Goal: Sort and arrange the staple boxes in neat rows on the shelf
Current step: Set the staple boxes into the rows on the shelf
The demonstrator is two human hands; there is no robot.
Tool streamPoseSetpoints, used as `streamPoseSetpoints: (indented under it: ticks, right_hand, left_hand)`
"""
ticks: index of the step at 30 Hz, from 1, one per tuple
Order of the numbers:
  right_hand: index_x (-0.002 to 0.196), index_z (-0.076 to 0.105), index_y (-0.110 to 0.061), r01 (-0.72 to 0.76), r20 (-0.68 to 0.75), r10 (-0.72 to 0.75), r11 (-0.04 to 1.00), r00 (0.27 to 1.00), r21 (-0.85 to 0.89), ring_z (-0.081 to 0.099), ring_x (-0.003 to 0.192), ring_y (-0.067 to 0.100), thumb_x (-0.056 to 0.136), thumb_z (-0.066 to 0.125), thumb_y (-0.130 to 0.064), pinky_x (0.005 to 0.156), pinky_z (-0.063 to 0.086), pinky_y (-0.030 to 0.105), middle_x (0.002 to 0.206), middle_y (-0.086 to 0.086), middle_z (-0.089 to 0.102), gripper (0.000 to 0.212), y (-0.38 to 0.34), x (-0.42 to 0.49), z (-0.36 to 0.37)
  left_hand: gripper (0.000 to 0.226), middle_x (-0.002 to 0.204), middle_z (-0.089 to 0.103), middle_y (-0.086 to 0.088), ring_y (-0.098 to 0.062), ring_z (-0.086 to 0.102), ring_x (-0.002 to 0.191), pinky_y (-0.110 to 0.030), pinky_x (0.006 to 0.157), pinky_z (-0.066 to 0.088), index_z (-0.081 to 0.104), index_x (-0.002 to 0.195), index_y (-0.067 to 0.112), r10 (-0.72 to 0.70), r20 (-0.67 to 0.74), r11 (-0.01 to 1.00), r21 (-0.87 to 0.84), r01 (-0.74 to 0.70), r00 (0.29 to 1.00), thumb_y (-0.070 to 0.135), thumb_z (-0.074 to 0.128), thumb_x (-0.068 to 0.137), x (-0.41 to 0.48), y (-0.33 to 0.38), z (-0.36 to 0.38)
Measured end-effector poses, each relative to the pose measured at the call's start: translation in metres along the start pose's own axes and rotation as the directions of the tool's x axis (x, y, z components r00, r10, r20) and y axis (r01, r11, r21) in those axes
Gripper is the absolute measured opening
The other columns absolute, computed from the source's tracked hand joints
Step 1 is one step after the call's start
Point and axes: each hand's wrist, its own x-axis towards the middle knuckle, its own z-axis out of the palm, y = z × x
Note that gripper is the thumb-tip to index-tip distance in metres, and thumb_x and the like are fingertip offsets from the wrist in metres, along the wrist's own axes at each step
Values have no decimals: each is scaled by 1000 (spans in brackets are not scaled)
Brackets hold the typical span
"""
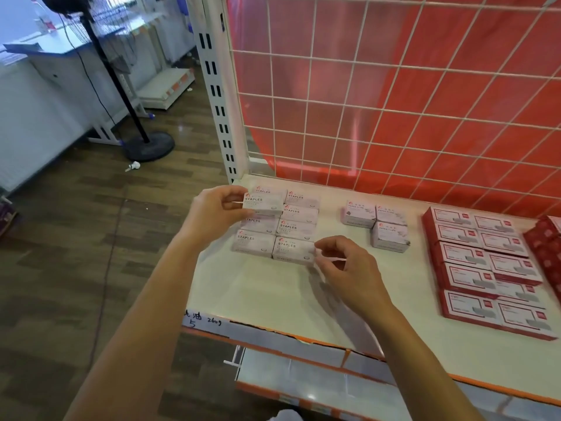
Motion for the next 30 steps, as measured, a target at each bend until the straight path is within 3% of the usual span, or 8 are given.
streamPoseSetpoints:
  ticks: [3,7,12,14,18,21,25,30]
  right_hand:
    - [113,62,-20,-28,-19,27,999,999,-30,60,101,11,90,61,-17,84,49,20,113,-3,64,23,-4,16,1]
    - [132,52,-15,-21,-6,20,990,1000,-142,52,120,18,93,57,-21,103,41,35,132,1,56,40,-15,38,3]
    - [142,38,-11,-104,17,109,979,994,-176,39,132,19,95,48,-16,110,28,33,145,4,42,47,-29,67,11]
    - [135,43,-6,-157,14,161,976,987,-154,43,125,22,96,43,-11,106,30,33,137,8,47,39,-32,77,14]
    - [109,53,-11,-250,-22,249,966,968,-74,48,92,23,94,38,-6,78,36,31,96,3,52,21,-31,87,20]
    - [100,50,-13,-276,-44,274,960,961,-47,42,85,19,93,37,-5,54,29,22,92,1,49,17,-28,91,25]
    - [128,48,-11,-256,-35,255,965,966,-56,41,88,10,96,36,-4,46,32,3,100,-6,43,35,-33,89,23]
    - [120,51,-11,-228,-63,226,973,972,-32,42,73,6,96,35,-2,49,33,-3,95,-4,50,31,-37,85,23]
  left_hand:
    - [45,98,69,7,2,67,84,-8,68,51,63,116,14,-1,3,999,38,1,1000,4,78,75,22,-1,3]
    - [47,103,68,6,2,65,89,-10,72,50,61,121,12,15,35,995,100,-18,999,3,75,78,42,-3,7]
    - [46,105,69,5,-5,66,94,-29,90,54,61,123,12,7,61,992,129,-15,998,5,75,79,57,-9,9]
    - [43,104,69,8,-3,65,94,-27,90,53,62,122,15,11,87,989,148,-24,996,8,73,81,59,-8,10]
    - [43,105,69,8,-3,64,94,-26,91,52,61,124,18,12,100,983,180,-30,995,11,72,83,61,-4,11]
    - [51,111,68,4,-6,63,95,-24,90,50,56,132,16,-8,85,974,226,-12,996,15,72,83,61,-4,11]
    - [49,113,69,-1,-9,62,99,-22,92,46,58,130,12,21,53,948,317,-37,998,16,72,83,59,0,14]
    - [34,106,72,1,-10,65,95,-18,84,44,64,119,11,67,45,920,384,-80,997,15,69,86,53,7,17]
